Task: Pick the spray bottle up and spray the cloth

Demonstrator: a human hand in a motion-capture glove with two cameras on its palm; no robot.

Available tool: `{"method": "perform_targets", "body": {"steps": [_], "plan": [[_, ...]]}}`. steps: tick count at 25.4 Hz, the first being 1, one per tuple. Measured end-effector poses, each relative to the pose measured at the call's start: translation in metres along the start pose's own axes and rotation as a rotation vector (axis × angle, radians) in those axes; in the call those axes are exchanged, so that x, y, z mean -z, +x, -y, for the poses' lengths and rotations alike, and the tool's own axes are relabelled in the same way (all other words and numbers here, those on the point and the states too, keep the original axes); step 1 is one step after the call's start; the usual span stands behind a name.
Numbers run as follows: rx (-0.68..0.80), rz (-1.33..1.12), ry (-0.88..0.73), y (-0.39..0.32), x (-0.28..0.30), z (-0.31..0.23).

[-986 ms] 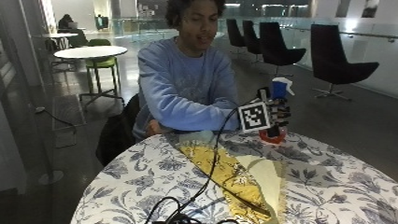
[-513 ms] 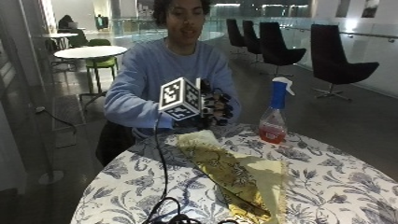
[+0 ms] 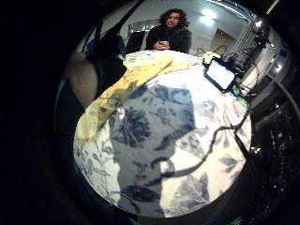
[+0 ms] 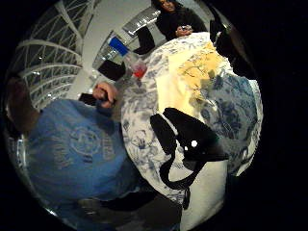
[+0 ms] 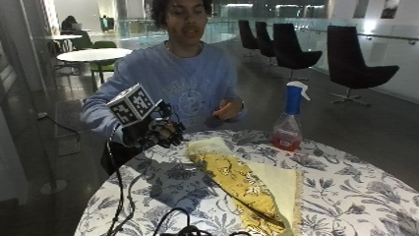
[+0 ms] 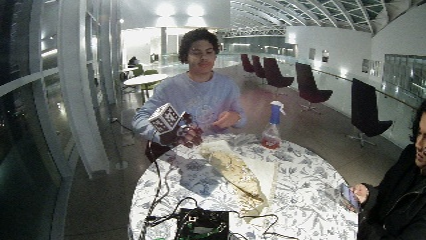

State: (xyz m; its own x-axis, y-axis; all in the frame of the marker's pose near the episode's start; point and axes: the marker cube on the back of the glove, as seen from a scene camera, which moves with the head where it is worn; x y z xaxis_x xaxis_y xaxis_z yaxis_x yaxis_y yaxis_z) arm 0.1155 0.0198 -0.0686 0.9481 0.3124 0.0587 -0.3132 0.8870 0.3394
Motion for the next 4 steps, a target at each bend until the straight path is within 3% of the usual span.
{"method": "perform_targets", "body": {"steps": [4], "plan": [[0.076, -0.048, -0.036, 0.0073, 0.0016, -0.0196]]}}
